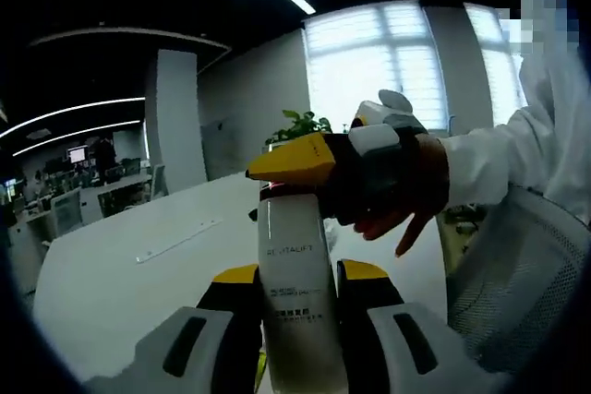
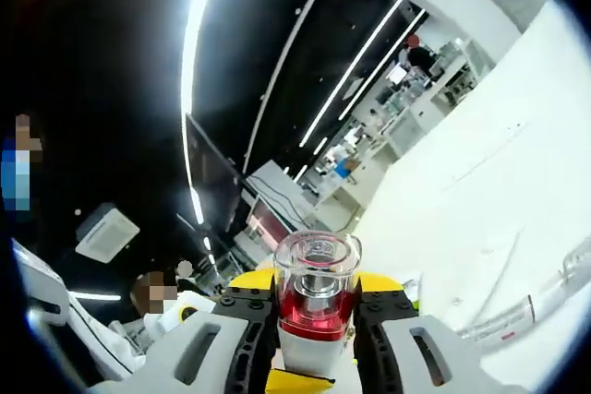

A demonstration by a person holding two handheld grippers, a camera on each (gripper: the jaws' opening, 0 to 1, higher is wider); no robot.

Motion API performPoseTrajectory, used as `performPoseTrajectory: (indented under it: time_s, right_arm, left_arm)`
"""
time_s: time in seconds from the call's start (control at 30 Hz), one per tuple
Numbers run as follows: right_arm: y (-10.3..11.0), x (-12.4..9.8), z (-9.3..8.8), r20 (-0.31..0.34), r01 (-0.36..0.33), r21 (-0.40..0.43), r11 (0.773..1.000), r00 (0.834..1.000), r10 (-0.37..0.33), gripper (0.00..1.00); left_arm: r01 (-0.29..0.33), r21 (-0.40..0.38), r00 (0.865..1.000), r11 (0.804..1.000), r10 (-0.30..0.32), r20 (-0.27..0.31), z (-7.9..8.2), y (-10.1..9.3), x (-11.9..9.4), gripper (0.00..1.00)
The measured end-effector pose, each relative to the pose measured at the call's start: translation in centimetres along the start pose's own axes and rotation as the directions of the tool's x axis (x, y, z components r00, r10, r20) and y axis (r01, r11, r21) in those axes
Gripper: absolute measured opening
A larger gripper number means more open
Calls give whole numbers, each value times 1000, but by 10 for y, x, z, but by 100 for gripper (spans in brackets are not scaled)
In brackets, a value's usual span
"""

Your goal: Arrange the skincare products in the storage area until every visible bottle or jar stands upright without overlapping.

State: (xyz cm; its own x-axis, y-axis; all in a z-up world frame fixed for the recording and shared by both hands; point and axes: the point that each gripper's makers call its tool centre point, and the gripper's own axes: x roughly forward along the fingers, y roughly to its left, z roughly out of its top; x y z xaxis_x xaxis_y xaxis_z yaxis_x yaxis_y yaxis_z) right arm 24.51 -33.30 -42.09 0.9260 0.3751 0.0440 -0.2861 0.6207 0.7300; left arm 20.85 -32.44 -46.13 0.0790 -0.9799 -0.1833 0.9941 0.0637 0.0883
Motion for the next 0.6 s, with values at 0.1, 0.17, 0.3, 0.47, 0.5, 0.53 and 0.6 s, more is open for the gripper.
performPoseTrajectory:
  time_s: [0.1, 0.17, 0.3, 0.47, 0.5, 0.53, 0.6]
  right_arm:
    - [1, 1, 0, -9, 5, -33, 999, 1000, -6, 34]
    - [-2, 1, -3, -25, 21, -87, 996, 999, -23, 31]
    - [7, 0, -7, -54, 16, -213, 977, 998, -28, 25]
    - [3, -5, -5, -61, -2, -275, 961, 998, -15, 24]
    - [3, -6, -7, -70, -7, -284, 959, 997, -14, 24]
    - [3, -7, -7, -77, -6, -285, 959, 997, -17, 24]
    - [3, -9, -9, -107, -31, -335, 942, 994, -6, 23]
  left_arm:
    - [-9, 18, 1000, 1000, 9, -7, 0, 0, 0, 27]
    - [-14, 29, 1000, 999, 14, -19, -3, 1, 1, 27]
    - [-4, 28, 999, 1000, 5, -31, -7, 0, 1, 27]
    - [8, 38, 999, 999, -7, -39, -11, -1, 2, 26]
    - [18, 37, 999, 999, -17, -39, -11, -2, 2, 26]
    - [25, 38, 999, 999, -24, -41, -12, -3, 3, 26]
    - [40, 36, 998, 999, -38, -49, -14, -6, 4, 26]
